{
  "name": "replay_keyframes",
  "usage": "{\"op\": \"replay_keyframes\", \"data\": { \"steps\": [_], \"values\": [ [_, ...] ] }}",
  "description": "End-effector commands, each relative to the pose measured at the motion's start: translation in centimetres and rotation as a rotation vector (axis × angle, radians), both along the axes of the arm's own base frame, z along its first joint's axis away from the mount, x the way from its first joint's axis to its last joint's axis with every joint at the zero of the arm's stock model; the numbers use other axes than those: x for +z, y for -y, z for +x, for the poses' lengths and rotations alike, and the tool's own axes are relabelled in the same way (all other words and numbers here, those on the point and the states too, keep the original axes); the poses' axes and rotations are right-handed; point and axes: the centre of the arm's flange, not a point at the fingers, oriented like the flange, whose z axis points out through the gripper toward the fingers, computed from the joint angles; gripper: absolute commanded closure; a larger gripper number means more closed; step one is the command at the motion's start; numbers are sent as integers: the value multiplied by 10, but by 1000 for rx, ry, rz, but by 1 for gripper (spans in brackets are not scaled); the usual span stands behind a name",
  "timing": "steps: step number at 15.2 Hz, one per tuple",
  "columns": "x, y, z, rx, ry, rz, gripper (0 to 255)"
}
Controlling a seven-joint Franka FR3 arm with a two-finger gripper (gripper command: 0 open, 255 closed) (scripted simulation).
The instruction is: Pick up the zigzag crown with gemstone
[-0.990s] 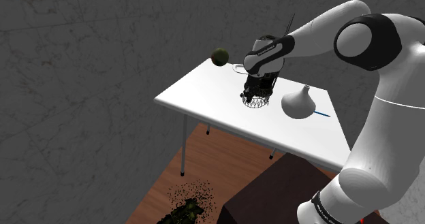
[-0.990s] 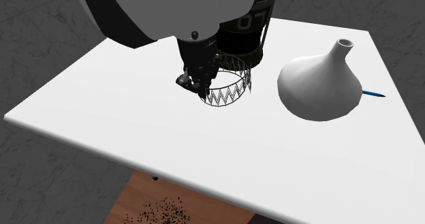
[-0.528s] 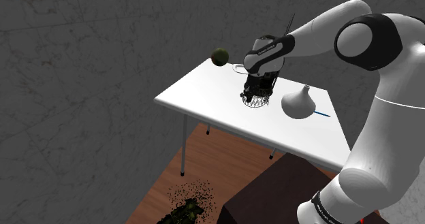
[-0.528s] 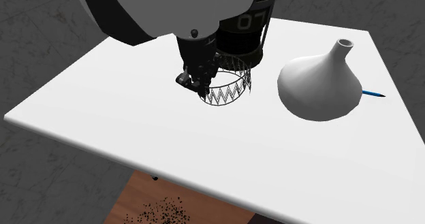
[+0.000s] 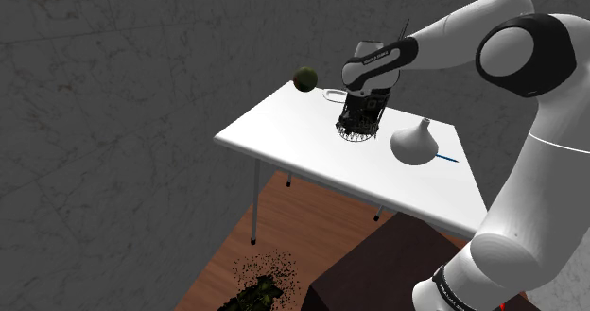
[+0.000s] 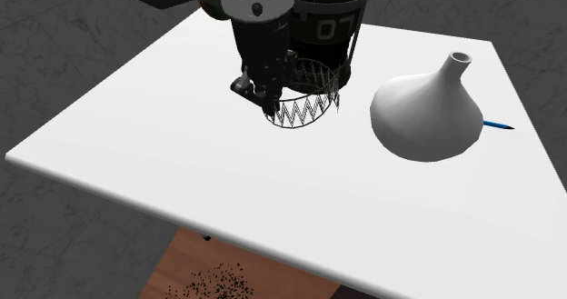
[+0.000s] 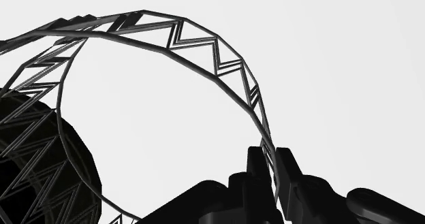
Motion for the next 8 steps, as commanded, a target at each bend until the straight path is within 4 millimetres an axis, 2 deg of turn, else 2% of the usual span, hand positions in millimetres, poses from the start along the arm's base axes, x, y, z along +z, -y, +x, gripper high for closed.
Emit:
{"op": "replay_keyframes", "data": {
  "steps": [1, 6, 8],
  "values": [
    [11, -1, -1, 0, 0, 0, 255],
    [37, -1, -1, 0, 0, 0, 255],
    [38, -1, -1, 0, 0, 0, 255]
  ]
}}
